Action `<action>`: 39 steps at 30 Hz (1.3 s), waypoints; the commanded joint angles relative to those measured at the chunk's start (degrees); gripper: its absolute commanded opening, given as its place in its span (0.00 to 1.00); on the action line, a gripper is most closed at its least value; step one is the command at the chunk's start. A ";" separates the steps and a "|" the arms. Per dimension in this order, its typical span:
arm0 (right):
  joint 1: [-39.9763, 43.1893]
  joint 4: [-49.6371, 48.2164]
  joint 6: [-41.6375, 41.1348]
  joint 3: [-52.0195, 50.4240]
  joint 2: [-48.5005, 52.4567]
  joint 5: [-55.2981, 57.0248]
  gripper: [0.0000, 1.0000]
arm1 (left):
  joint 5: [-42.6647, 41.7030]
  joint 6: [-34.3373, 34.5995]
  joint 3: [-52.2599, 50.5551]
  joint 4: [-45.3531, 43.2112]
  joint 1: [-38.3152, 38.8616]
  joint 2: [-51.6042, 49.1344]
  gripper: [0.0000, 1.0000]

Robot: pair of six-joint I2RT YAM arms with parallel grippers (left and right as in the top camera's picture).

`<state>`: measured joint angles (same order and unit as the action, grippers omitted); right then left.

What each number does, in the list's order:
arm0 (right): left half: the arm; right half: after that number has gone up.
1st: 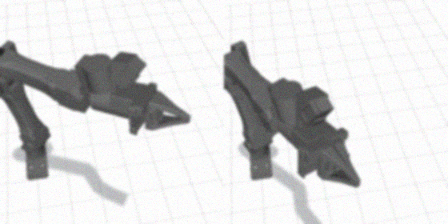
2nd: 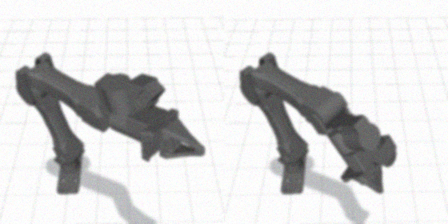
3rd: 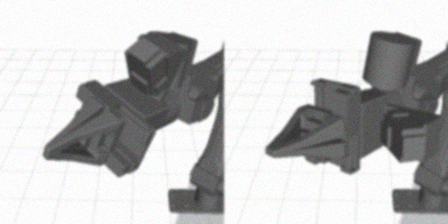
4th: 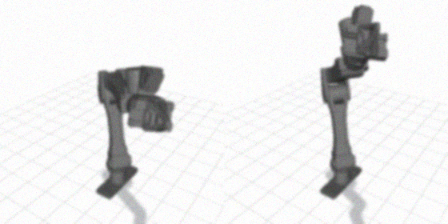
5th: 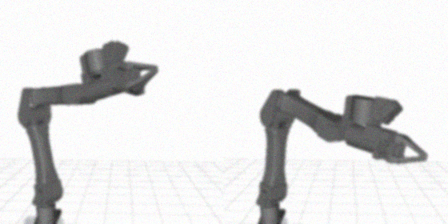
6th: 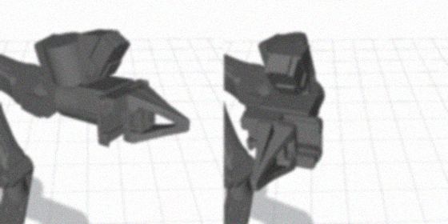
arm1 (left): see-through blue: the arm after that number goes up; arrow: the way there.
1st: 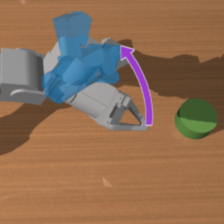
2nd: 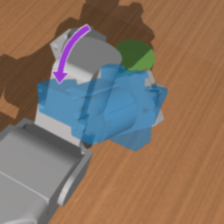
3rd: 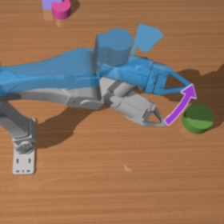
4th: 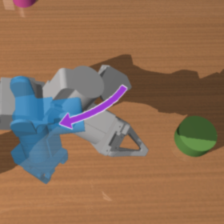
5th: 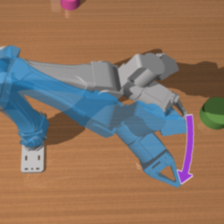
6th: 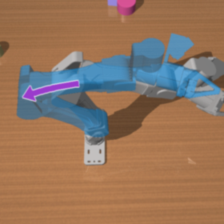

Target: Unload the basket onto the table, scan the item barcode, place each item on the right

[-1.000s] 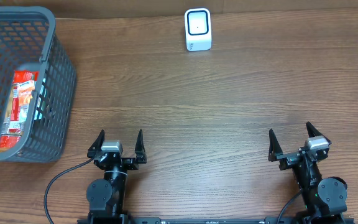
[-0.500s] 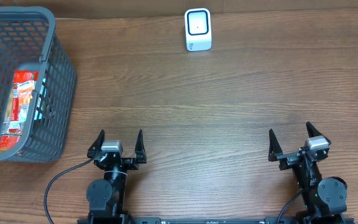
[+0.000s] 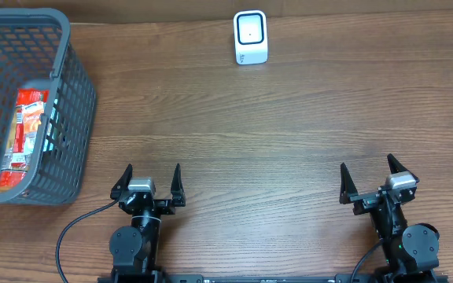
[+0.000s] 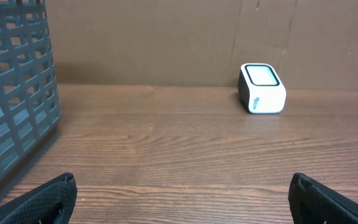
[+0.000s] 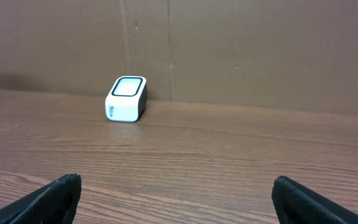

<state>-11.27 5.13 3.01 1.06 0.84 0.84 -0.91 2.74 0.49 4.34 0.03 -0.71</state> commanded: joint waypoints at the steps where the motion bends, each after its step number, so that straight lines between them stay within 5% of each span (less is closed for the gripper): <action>1: 0.15 -0.33 0.07 -0.61 -0.68 -0.13 1.00 | -0.42 -1.07 -0.22 0.02 0.33 0.46 1.00; 39: 0.15 -0.33 0.07 -0.61 -0.68 -0.11 1.00 | 0.24 -1.07 -0.22 0.04 0.33 0.46 1.00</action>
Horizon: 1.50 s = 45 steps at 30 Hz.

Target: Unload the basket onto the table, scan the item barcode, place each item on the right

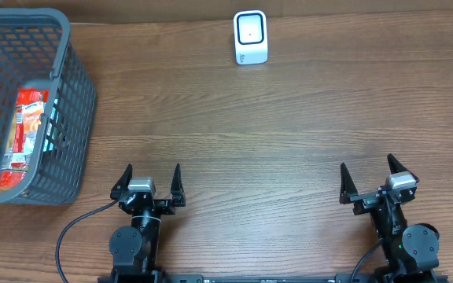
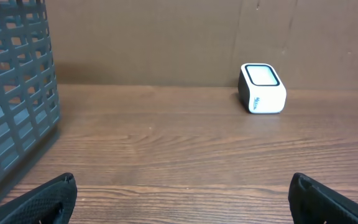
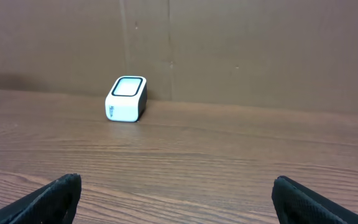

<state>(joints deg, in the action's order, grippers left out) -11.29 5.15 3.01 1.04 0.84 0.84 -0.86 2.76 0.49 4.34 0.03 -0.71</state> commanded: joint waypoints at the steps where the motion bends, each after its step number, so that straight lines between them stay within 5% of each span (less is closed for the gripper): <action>1: 0.15 -0.35 0.07 -0.59 -0.68 -0.11 1.00 | 0.20 -1.09 -0.22 0.04 0.33 0.46 1.00; 15: 0.17 -0.35 0.07 -0.59 -0.68 -0.11 1.00 | -2.03 -0.37 -0.15 0.11 0.35 0.35 1.00; 19: 0.17 -0.35 0.07 -0.59 -0.68 -0.13 1.00 | -8.04 6.03 1.57 3.19 0.35 0.33 1.00; 30: 0.17 -0.35 0.09 -0.59 -0.68 -0.13 1.00 | -12.87 8.98 26.69 34.36 0.37 -8.50 1.00; 38: 0.17 -0.35 0.07 -0.59 -0.68 -0.11 1.00 | -22.80 2.84 57.31 58.16 0.37 -34.82 1.00; 45: 0.17 -0.35 0.07 -0.59 -0.68 -0.13 1.00 | -19.58 -0.90 87.69 84.17 0.37 -60.72 1.00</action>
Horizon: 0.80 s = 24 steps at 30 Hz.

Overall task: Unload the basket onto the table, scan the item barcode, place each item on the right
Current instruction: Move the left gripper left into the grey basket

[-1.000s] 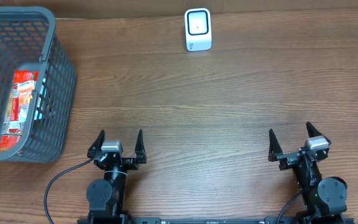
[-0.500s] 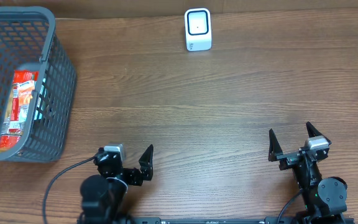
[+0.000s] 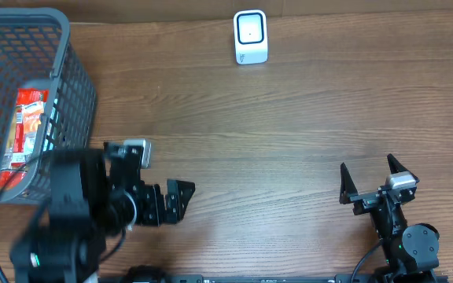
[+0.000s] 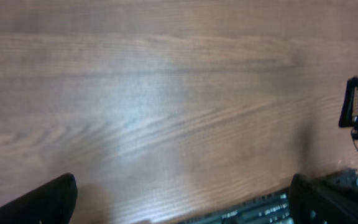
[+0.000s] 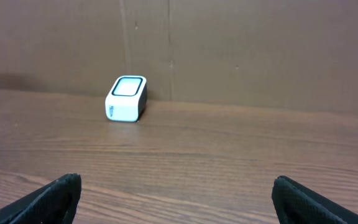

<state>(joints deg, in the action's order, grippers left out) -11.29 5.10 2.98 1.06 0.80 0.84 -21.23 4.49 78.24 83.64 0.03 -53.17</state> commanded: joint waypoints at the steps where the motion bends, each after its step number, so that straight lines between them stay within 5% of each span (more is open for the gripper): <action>1: 0.17 -0.31 0.09 -0.61 -0.63 -0.11 1.00 | 0.92 -2.64 12.20 5.81 0.37 -10.62 1.00; 16: 0.17 -0.33 0.09 -0.61 -0.63 -0.11 1.00 | 1.57 0.59 16.00 -9.94 0.20 -22.56 1.00; 24: 0.17 -0.31 0.09 -0.61 -0.63 -0.11 1.00 | 18.80 2.71 22.45 -19.61 0.20 -22.56 1.00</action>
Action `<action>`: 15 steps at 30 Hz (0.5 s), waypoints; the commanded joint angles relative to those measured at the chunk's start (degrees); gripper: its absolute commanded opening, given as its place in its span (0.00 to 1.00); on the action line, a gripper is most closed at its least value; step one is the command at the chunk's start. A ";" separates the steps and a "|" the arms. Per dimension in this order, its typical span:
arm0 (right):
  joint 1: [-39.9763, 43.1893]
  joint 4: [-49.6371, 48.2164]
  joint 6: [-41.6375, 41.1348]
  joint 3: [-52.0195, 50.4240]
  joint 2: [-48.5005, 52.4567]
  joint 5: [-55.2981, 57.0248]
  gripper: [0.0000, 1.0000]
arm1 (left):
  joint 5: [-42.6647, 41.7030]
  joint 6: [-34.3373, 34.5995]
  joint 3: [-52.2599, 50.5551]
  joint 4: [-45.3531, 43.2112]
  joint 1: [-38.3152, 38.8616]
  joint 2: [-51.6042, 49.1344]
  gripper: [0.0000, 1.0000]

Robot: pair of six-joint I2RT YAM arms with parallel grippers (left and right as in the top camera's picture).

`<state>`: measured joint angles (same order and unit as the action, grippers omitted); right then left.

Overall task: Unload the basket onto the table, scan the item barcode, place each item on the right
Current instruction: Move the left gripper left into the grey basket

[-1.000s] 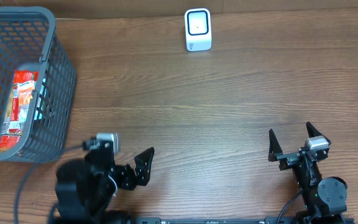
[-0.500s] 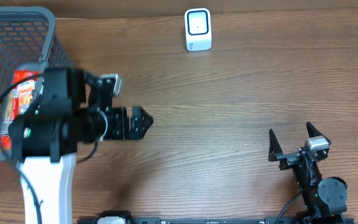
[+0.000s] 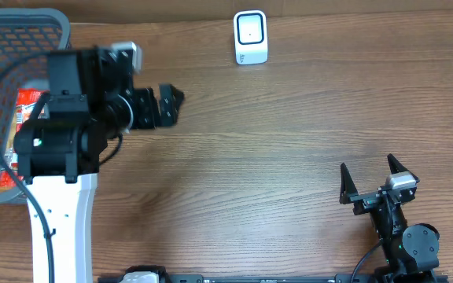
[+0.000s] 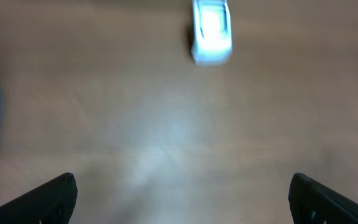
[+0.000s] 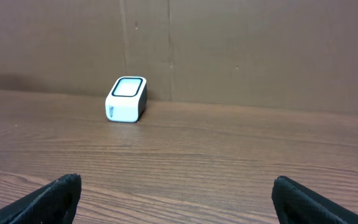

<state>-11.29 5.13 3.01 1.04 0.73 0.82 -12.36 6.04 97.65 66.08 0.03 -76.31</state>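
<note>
A white barcode scanner [image 3: 251, 37] stands at the far middle of the wooden table; it also shows blurred in the left wrist view [image 4: 211, 31] and sharp in the right wrist view [image 5: 127, 99]. A red snack packet [image 3: 28, 106] lies in the grey basket [image 3: 22, 16] at the far left, partly hidden by my left arm. The left gripper [image 3: 170, 103] hangs open and empty above the table, just right of the basket [image 4: 181, 200]. At the near right edge the right gripper [image 3: 367, 169] rests open and empty [image 5: 178, 198].
My raised left arm, with its white link [image 3: 57, 228], crosses the basket's right side. A brown cardboard wall [image 5: 241, 50] backs the table behind the scanner. Bare wood [image 3: 289, 134] lies between scanner and grippers.
My left gripper has moved from the near left of the table toward the far side, beside the basket, and its camera now faces the scanner. The right arm has not moved.
Both grippers rested open at the table's near edge at the first two moments. Then the left arm was raised with its camera looking down at bare wood. Now it hangs open beside the basket. The packet, scanner and right gripper have stayed put.
</note>
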 commanded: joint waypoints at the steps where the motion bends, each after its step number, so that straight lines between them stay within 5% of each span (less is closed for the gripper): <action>1: 0.17 -0.33 0.07 -0.59 -0.57 -0.11 1.00 | 13.03 0.83 3.41 -3.69 0.20 0.59 1.00; 7: 0.17 -0.33 0.07 -0.59 -0.57 -0.09 1.00 | 30.23 -0.70 3.78 -11.37 -2.89 0.55 1.00; 15: 0.17 -0.33 0.07 -0.59 -0.57 -0.09 1.00 | 32.22 -6.25 3.78 -17.55 -16.83 0.24 1.00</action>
<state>-11.29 5.15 2.98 1.06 0.73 0.84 16.32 3.11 100.07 49.32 -11.75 -76.25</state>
